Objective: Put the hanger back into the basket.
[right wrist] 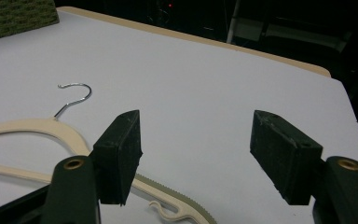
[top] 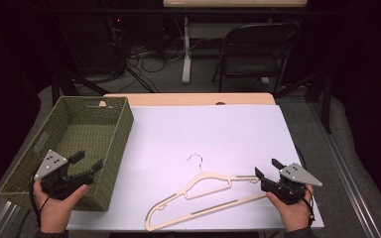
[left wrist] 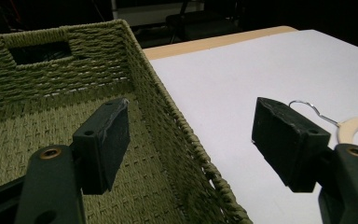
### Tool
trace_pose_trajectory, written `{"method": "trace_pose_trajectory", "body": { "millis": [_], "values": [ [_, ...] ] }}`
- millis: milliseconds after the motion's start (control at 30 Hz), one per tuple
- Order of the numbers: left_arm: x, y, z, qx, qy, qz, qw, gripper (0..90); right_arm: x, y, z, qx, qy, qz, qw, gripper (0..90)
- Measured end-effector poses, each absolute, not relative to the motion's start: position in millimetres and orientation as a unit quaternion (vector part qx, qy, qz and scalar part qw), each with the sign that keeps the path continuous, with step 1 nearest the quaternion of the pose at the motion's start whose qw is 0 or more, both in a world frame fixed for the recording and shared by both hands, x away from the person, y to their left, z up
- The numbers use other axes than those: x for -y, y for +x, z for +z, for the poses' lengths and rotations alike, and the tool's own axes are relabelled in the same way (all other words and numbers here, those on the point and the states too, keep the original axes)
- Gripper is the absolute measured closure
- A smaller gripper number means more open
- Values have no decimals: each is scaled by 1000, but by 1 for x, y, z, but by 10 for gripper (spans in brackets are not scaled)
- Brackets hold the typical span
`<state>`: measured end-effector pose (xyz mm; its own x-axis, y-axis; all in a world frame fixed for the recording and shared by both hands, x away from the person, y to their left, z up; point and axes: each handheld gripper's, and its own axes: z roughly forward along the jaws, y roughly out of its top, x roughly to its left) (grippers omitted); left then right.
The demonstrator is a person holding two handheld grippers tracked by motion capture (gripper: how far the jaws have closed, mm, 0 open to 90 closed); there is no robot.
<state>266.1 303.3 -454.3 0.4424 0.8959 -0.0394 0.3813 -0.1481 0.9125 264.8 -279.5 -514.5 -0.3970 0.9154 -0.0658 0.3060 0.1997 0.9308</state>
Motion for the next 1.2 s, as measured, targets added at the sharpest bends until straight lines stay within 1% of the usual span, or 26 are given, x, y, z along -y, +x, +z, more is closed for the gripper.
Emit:
{"method": "trace_pose_trajectory", "body": {
  "millis": [100,367,400,533,633,767,800,833,867,933,1000,1100,1133,1167,1200],
  "values": [
    [-302,266,-455,-451,708,273,469,276,278,266,-514,-704,428,456,337,335],
    [-300,265,-454,-450,710,270,469,276,272,265,-513,-727,407,443,331,396],
    [-300,265,-454,-448,712,270,469,276,270,265,-512,-731,402,440,332,415],
    [-298,264,-452,-444,715,265,471,276,269,266,-512,-737,399,438,326,418],
    [-294,263,-450,-437,722,262,468,274,267,268,-513,-754,388,432,307,427],
    [-291,263,-449,-432,727,262,465,265,264,269,-512,-764,382,424,300,427],
    [-290,263,-448,-429,729,259,467,263,263,270,-511,-770,382,423,286,430],
    [-289,262,-448,-429,729,258,466,263,263,270,-511,-770,382,423,286,430],
    [-288,262,-447,-428,730,259,465,257,261,271,-508,-775,383,422,273,449],
    [-286,262,-446,-426,732,256,466,255,261,271,-507,-778,380,423,269,456],
    [-284,262,-445,-421,736,254,465,255,259,273,-502,-786,374,421,255,471],
    [-282,261,-444,-420,734,250,472,256,257,275,-500,-793,368,416,251,483],
    [-280,260,-443,-419,734,247,474,256,254,278,-498,-802,362,412,237,491],
    [-280,260,-443,-419,734,247,474,256,254,278,-498,-802,362,412,237,491],
    [-278,260,-443,-417,736,247,473,256,250,281,-496,-810,350,409,234,513]
  ]
}}
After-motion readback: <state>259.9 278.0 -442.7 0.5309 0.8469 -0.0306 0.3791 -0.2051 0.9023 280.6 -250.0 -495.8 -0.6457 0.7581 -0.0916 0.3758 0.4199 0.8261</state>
